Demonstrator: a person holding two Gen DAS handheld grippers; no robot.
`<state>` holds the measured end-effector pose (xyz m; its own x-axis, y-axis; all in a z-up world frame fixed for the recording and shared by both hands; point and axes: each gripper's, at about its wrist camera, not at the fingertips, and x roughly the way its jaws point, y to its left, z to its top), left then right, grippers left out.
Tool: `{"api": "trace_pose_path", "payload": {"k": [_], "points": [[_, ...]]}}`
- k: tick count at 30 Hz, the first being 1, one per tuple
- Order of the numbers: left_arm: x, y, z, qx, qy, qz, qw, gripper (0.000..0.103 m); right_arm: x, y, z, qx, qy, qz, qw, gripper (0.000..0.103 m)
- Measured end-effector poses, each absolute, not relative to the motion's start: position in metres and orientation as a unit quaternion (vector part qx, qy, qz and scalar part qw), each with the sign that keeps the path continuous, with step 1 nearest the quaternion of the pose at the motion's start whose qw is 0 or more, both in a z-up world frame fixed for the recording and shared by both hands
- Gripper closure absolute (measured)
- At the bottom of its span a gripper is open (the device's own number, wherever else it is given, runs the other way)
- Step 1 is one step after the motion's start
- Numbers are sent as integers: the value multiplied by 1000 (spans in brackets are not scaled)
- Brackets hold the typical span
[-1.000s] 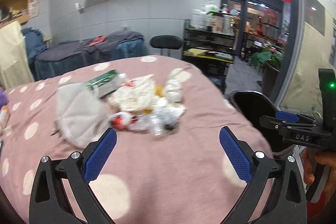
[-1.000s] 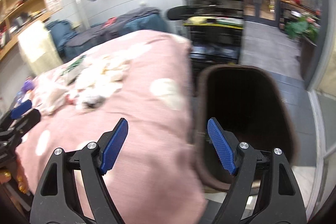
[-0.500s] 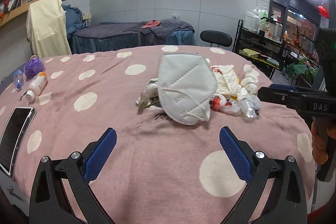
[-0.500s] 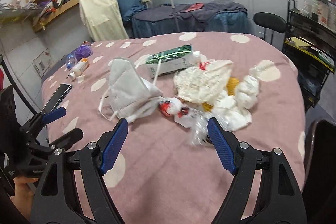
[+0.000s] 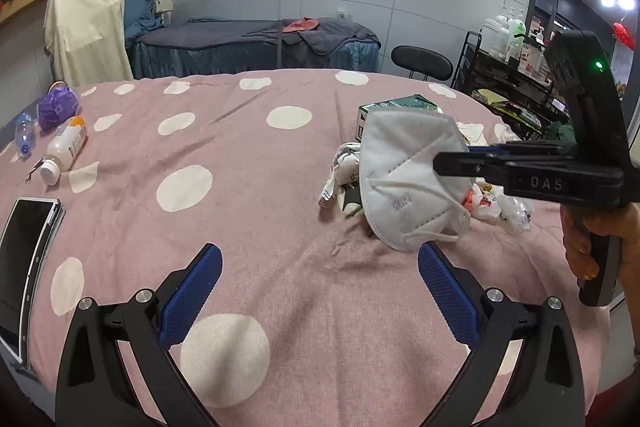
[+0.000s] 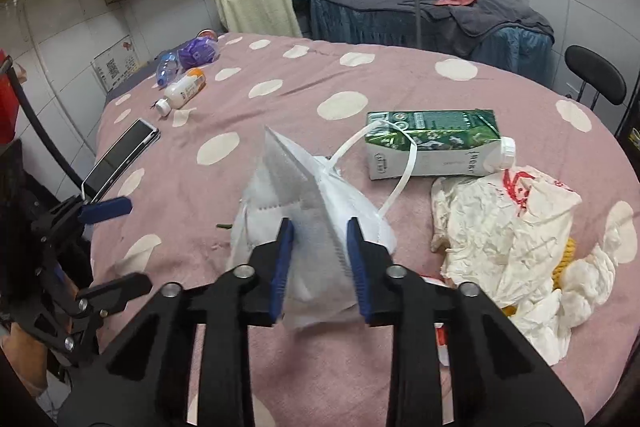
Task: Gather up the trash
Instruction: 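Grasp the orange with the left tool while the right tool holds the mask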
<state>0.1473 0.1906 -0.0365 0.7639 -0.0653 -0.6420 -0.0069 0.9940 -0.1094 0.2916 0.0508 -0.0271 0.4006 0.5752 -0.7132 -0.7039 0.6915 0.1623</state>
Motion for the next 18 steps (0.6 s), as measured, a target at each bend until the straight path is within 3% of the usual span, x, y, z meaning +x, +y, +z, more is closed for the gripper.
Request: {"api": "trace_pose_path", "payload": {"k": [4, 11, 18], "points": [[160, 200, -34, -73, 340, -23, 937, 6, 271, 40, -13, -79, 371, 390, 839, 99], [175, 186, -35, -73, 343, -52, 935, 8, 242, -6, 27, -45, 331, 362, 870, 99], [196, 164, -44, -66, 361, -87, 926, 21, 223, -58, 45, -26, 308, 297, 903, 99]]}}
